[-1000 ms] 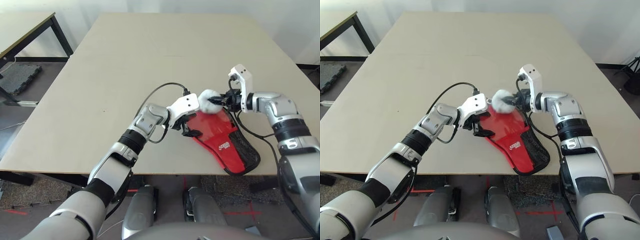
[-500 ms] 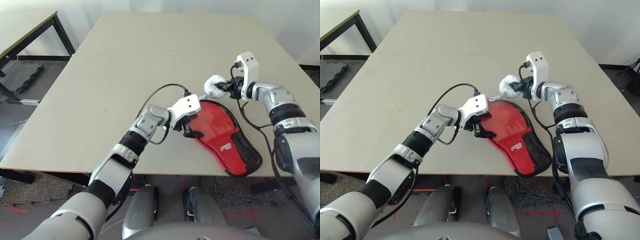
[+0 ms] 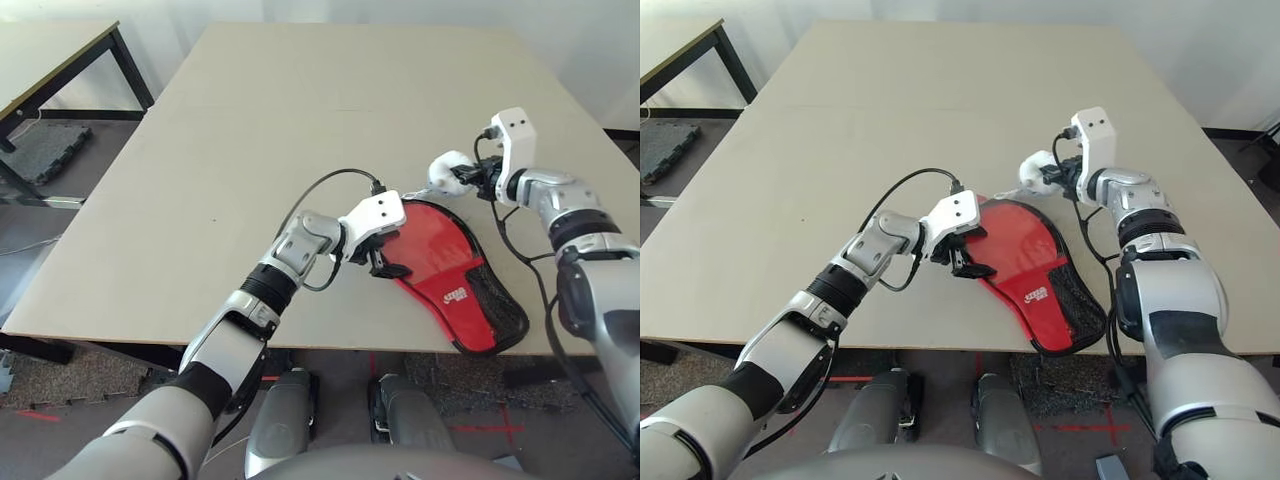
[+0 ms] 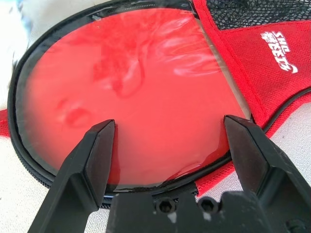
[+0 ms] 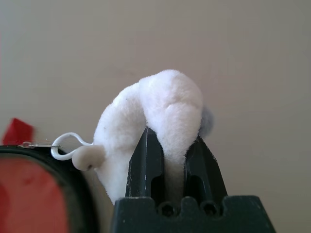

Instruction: Store the ping-pong paddle in its case and zip it.

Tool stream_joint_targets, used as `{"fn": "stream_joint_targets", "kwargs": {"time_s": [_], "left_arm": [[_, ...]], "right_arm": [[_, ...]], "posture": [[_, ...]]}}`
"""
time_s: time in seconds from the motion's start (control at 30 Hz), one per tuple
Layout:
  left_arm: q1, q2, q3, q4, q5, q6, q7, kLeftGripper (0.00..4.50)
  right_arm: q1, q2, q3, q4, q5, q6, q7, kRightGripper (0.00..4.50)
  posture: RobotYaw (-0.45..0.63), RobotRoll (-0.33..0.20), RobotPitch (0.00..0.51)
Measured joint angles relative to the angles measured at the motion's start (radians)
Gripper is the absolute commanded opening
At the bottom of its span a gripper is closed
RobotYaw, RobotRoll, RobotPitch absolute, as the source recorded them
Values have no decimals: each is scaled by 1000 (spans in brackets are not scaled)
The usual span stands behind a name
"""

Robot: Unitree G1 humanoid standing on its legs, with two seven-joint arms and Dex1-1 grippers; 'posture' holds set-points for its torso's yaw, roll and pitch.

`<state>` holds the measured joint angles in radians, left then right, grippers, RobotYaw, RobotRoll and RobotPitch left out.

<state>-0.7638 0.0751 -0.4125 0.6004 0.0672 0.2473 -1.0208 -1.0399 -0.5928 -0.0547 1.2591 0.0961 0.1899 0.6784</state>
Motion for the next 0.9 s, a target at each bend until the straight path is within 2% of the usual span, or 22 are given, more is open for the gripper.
{"fn": "stream_joint_targets", "kwargs": {"time_s": [0.27, 0.5, 0.73, 0.9], "left_arm": [[0, -4, -1, 1, 0, -6, 0, 4500], [-3, -11, -2, 10, 0, -16, 0, 4500], [-12, -17, -2, 39, 1, -33, -3, 4500], [-19, -20, -1, 51, 1, -46, -8, 4500]], "right_arm": [[12, -79, -13, 1, -9, -2, 14, 125], [93, -199, -13, -5, -27, 10, 135, 125], [225, -309, 20, -102, -42, 63, 406, 124], [359, -360, 34, -285, -13, 184, 640, 124]], "posture": [[38, 0, 93], [16, 0, 100], [-6, 0, 107], [-12, 0, 110]]}}
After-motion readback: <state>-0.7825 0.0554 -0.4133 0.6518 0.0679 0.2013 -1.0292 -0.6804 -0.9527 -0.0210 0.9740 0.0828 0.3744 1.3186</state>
